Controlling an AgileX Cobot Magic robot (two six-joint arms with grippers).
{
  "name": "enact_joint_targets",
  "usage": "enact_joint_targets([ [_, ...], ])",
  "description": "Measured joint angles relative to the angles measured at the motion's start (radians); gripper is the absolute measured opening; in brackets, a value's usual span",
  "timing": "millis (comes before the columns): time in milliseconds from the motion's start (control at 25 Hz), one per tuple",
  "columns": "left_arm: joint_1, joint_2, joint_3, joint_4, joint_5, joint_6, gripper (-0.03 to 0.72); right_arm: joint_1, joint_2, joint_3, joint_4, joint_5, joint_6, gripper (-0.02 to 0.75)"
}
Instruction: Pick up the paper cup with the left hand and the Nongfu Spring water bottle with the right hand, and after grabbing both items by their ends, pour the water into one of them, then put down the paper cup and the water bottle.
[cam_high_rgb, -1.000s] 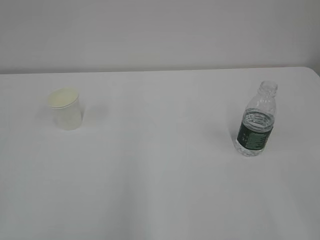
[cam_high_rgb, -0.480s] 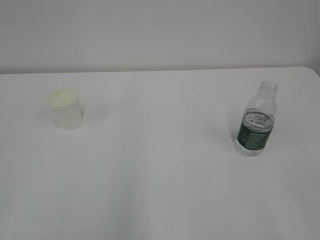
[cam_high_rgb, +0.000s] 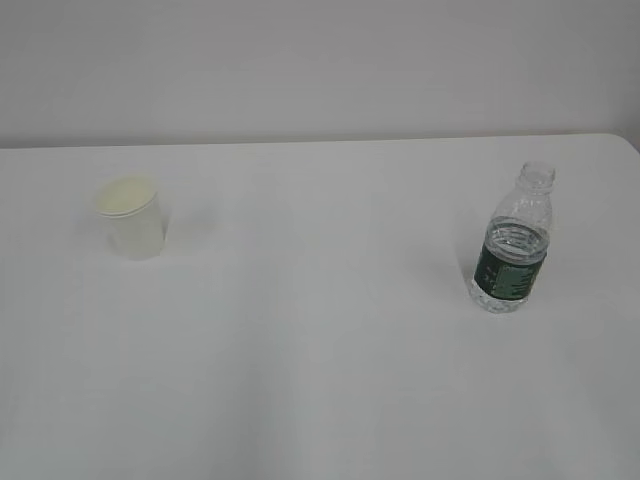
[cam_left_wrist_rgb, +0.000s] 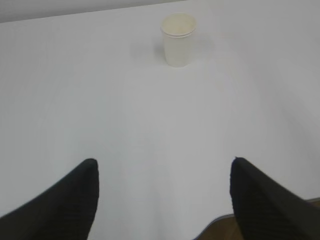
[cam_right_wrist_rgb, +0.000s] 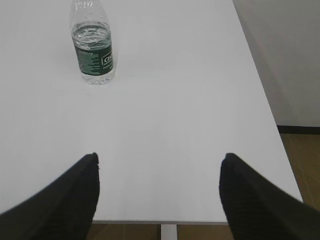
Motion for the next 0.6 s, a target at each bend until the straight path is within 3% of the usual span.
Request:
enact_joint_targets([
  [600, 0.000, 0.000, 0.000, 0.000, 0.000, 0.000, 0.587, 0.000, 0.000, -0.016, 0.025, -0.016, -0.002, 0.571],
])
